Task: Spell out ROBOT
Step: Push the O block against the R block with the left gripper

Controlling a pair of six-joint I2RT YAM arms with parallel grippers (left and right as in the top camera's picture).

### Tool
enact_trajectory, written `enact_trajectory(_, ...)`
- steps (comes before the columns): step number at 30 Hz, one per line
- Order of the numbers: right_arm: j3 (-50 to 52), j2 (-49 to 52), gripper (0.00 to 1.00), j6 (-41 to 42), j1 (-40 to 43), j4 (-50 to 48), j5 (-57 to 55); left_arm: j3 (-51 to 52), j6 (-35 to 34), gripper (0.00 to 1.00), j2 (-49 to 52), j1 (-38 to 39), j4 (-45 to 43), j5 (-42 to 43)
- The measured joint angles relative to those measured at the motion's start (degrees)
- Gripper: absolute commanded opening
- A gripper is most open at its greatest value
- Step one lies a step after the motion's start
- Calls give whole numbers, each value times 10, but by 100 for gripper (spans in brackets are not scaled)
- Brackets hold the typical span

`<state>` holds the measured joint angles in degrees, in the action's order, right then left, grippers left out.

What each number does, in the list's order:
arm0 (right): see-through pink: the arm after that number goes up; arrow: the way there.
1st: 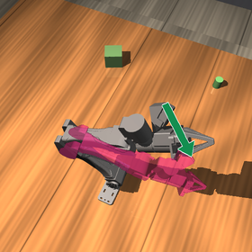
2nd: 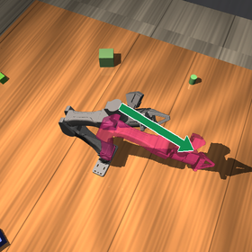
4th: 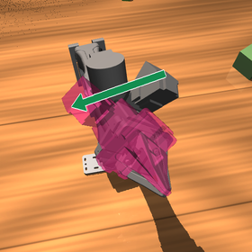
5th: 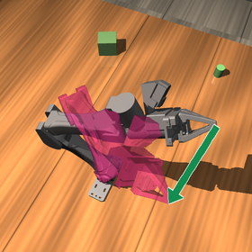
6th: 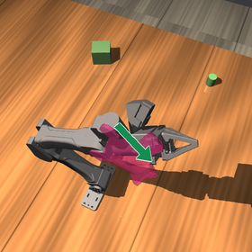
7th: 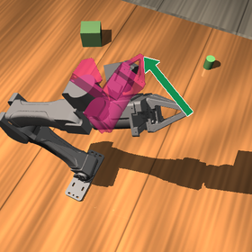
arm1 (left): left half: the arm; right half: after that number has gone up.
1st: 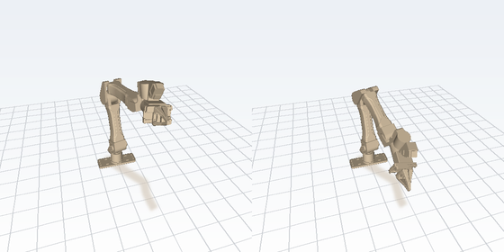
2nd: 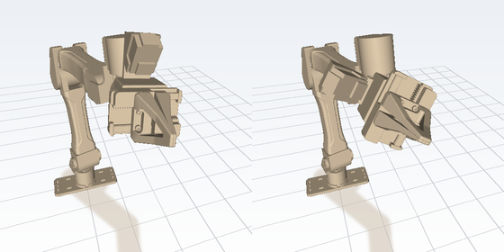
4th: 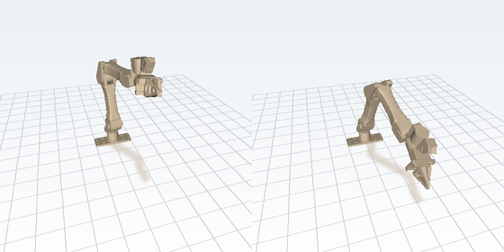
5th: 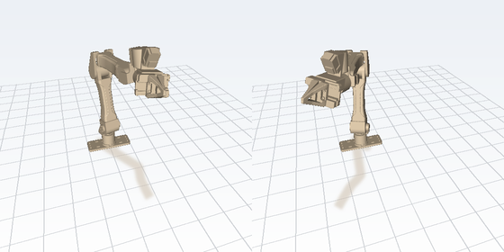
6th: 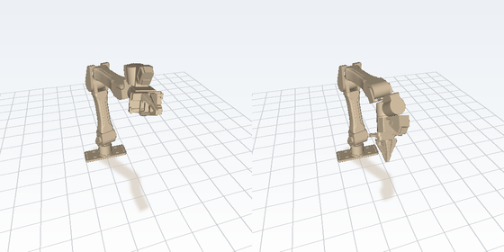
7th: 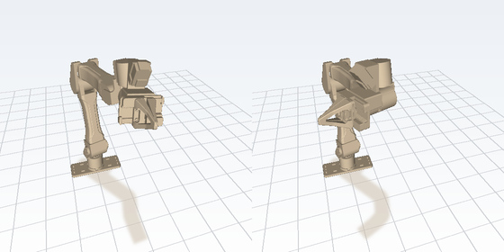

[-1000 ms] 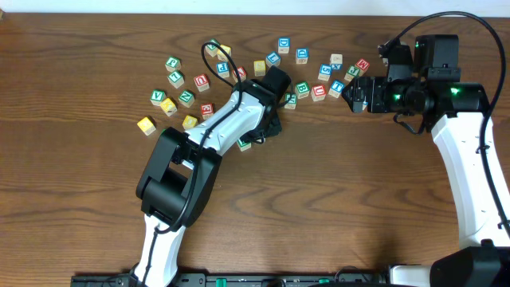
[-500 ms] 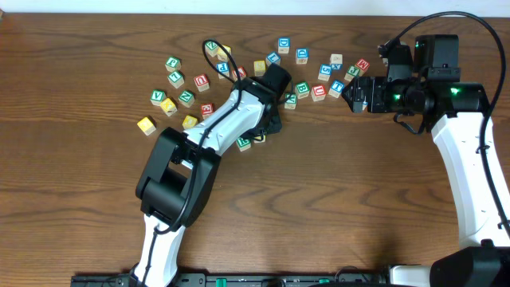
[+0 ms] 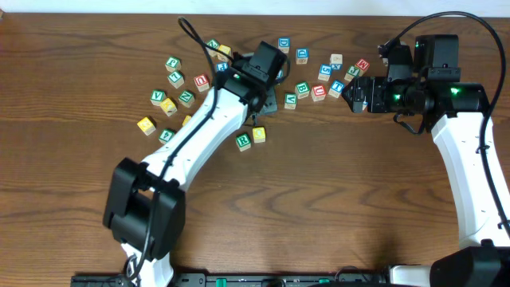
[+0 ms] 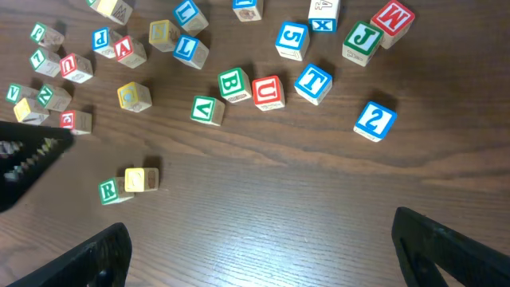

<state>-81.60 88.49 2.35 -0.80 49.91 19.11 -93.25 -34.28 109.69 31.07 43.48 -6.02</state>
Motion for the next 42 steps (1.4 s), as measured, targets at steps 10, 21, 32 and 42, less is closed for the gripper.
enact_trajectory(10, 0, 0, 99, 0, 0, 0, 0, 0, 6, 49, -10, -23, 37, -4)
enact_trajectory(21, 0, 0, 99, 0, 0, 0, 0, 28, -30, 20, -10, -74, 71, -2)
enact_trajectory(32, 0, 0, 99, 0, 0, 0, 0, 88, -75, 8, 9, -59, 66, 40)
enact_trajectory(42, 0, 0, 99, 0, 0, 0, 0, 120, -90, 8, 33, -58, 63, 56)
